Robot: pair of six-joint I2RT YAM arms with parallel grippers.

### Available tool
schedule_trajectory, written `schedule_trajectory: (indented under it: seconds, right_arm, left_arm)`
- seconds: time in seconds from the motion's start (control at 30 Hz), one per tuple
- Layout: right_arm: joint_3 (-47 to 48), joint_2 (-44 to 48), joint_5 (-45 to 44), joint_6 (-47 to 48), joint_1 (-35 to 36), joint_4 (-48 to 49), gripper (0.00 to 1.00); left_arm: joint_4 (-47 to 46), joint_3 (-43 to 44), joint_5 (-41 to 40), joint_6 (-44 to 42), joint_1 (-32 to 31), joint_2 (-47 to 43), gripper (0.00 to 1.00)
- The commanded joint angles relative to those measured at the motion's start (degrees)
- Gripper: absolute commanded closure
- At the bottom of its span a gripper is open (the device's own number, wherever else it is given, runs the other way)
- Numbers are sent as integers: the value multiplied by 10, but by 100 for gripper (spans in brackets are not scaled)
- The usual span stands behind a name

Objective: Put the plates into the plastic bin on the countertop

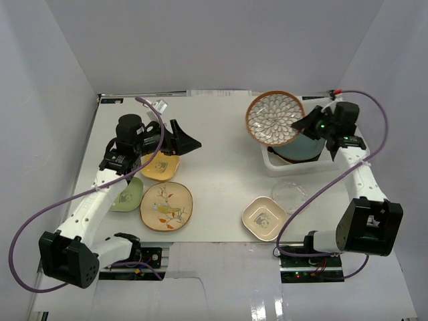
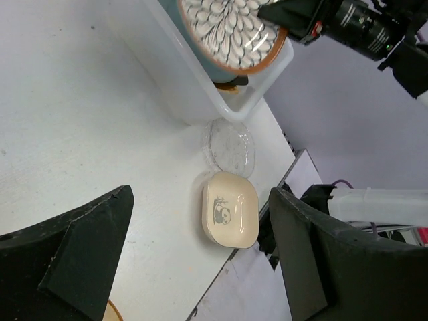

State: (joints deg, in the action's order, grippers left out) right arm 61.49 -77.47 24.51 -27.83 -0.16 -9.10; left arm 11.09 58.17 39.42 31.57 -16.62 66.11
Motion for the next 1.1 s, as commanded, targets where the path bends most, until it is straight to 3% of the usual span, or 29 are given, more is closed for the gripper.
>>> schedule_trajectory:
  seconds: [0.0,0.23,0.73,0.93,1.07]
  right_arm:
    - [21,44,9,-44,-76,64,92]
    - [-16,10,-38,-38,-153,64,92]
    - [-19,-85,-61,-20,-159,53,91]
    - [-9,-96,-87,0,-158,31,63]
    - [4,-115,-112,18,-159,14,53]
  left_arm:
    - [7,-31,-7,-26,-10,-28,7]
    - [35,-96,-62,-66,-45,-66,7]
    - [29,-116,-94,-109,-88,-57,7]
    - [29,-121,-98,-110,-88,-61,7]
    - [29,-116,-98,-109,-88,-58,7]
